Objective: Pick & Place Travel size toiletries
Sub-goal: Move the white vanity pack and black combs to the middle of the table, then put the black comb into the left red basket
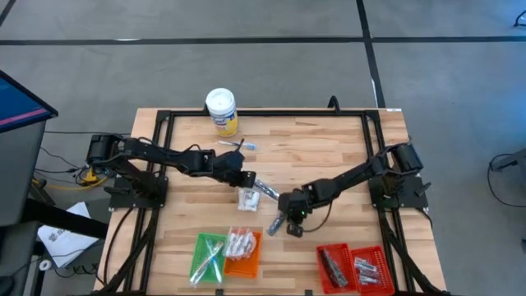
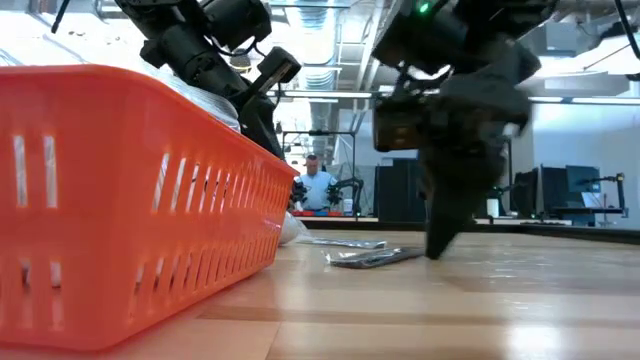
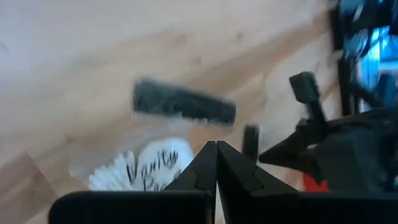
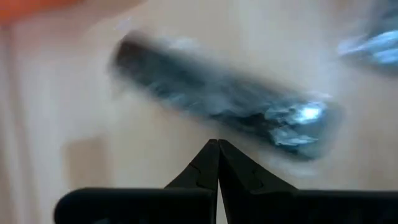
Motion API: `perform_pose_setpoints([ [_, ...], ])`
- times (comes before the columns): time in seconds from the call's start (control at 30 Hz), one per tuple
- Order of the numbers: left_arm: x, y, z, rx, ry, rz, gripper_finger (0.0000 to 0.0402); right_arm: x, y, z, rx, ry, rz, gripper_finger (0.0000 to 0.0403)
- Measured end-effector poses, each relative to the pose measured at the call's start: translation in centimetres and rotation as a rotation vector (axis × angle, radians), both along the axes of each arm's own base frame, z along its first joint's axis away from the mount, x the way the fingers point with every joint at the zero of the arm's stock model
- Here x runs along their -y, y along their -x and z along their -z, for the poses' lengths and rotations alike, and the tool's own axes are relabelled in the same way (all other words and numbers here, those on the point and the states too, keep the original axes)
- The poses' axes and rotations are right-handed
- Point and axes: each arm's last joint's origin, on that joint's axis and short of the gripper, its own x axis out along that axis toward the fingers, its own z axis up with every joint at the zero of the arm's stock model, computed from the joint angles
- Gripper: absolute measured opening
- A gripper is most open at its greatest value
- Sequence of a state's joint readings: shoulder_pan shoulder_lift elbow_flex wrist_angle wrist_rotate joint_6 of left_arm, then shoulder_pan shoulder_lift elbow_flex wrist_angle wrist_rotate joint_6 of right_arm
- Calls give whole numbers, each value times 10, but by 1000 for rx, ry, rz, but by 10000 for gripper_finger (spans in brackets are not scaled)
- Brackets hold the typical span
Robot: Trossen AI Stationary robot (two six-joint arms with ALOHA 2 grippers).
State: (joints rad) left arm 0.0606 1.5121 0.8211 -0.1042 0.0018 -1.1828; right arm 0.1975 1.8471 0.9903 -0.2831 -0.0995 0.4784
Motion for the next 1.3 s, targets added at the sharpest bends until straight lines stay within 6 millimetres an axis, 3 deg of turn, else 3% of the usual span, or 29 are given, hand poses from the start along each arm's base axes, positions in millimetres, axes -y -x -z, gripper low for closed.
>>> perform_pose_setpoints([
  [0.2, -16, 7, -18, 68, -63, -106, 0, 31, -6, -12, 40, 64, 75, 0],
  [0.5, -23, 10, -24, 86, -58, -90, 0, 71, -2, -63, 208, 81, 114, 0],
  [0.77, -23, 8, -17, 50, -97, -58, 1, 97, -5, -65, 244, -12, 184, 0],
  [1.07, -23, -4, 30, -117, -45, 20, 1, 93, -7, -66, 267, -69, 164, 0],
  [1.3, -29, -10, 46, -143, -104, 18, 1, 99, -4, -70, 271, -84, 155, 0],
])
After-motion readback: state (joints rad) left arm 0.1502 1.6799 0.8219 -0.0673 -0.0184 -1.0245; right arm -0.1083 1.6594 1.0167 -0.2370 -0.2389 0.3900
